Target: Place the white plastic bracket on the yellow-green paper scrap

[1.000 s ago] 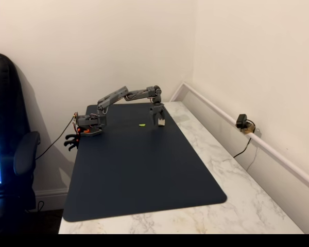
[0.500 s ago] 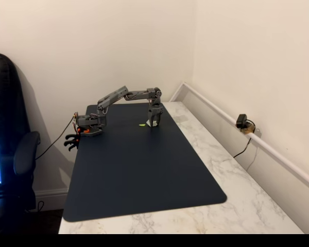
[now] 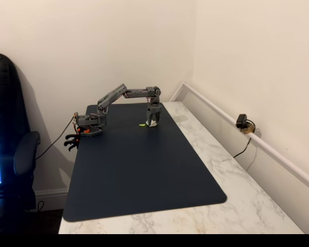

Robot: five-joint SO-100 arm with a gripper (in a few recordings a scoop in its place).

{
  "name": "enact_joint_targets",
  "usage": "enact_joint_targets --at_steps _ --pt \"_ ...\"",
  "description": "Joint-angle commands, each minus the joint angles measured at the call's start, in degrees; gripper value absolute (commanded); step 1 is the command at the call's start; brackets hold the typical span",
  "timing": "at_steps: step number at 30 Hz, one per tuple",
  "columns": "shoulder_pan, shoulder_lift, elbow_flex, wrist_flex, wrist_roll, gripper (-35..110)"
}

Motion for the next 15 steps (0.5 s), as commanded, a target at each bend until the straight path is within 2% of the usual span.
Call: enact_joint_targets --at_steps 1,5,10,15 --pt "1.58 8.09 1.23 2.72 1.23 34" --pt "1.85 8.00 2.11 2.64 1.67 23" --pt "1.85 7.73 4.13 2.29 1.67 21" --pt "2.02 7.38 3.78 2.29 1.32 8"
